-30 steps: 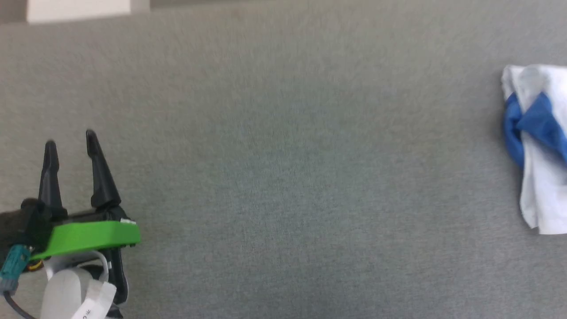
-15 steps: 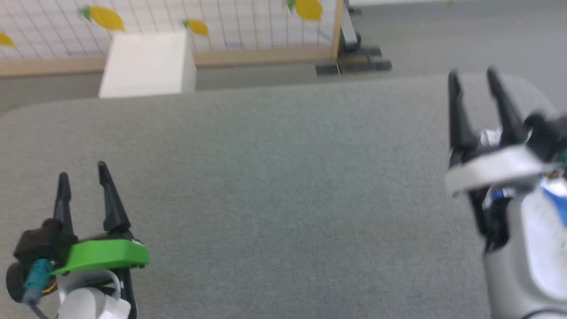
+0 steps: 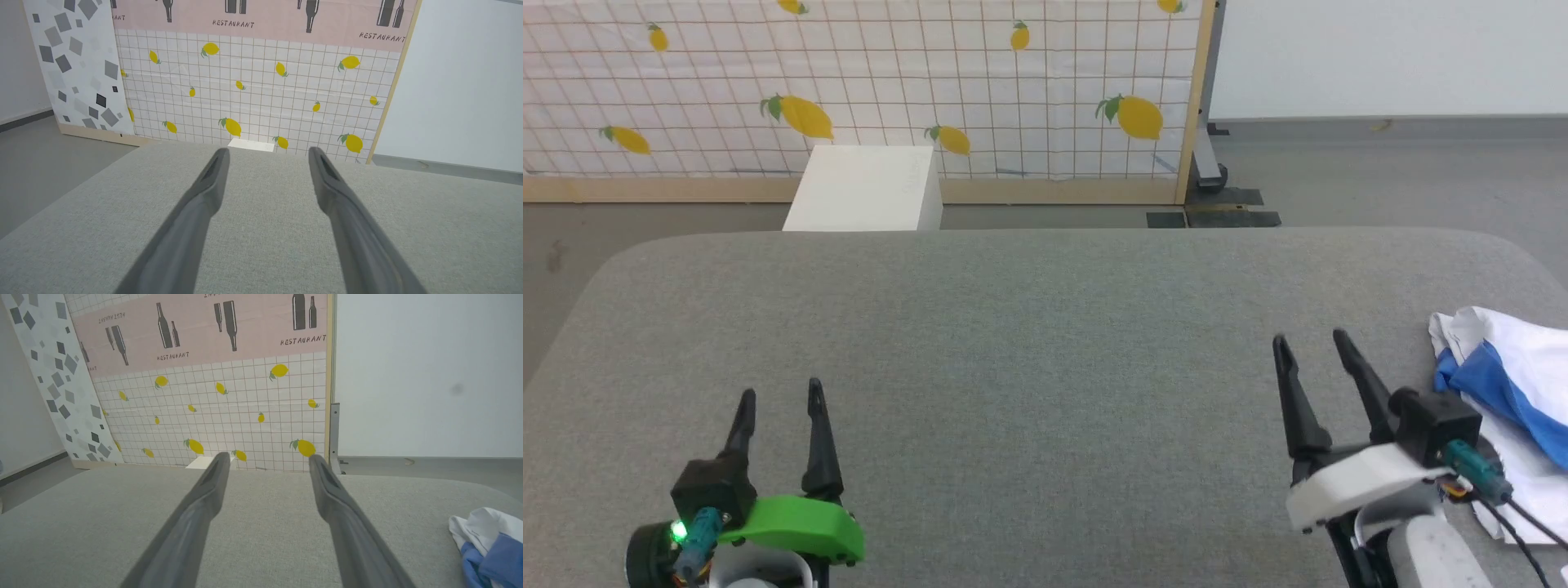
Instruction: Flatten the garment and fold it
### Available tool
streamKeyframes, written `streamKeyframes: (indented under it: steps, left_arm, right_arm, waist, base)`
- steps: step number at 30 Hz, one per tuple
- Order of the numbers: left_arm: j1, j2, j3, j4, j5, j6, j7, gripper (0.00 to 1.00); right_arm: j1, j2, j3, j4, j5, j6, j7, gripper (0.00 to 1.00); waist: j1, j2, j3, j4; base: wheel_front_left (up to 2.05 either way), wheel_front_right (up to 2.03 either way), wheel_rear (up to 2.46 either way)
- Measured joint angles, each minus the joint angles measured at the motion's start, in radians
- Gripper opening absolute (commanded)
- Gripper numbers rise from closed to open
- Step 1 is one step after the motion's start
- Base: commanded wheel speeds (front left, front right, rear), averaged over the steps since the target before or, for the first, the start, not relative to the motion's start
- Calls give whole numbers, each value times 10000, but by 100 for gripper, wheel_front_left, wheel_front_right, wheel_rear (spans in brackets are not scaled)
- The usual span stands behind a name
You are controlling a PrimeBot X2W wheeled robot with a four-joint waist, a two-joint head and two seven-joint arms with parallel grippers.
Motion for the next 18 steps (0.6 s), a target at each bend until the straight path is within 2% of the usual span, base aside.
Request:
streamKeyframes:
  steps: [9, 10, 18]
  left_arm:
    - [29, -73, -230, 1011, -291, -203, -17, 100]
    - [28, -75, -247, 1043, -293, -222, -10, 0]
    - [22, -75, -244, 1018, -293, -222, 44, 0]
  right_arm:
    - [270, 2, 21, 746, 92, 0, -10, 100]
    - [270, 2, 23, 775, 94, 2, -2, 0]
    - [270, 2, 21, 736, 82, 2, 40, 0]
  waist:
    - [0, 0, -64, -39]
    - [0, 0, -62, -49]
    - [1, 0, -40, -59]
  base:
    - [0, 0, 0]
    - [0, 0, 0]
    - [0, 0, 0]
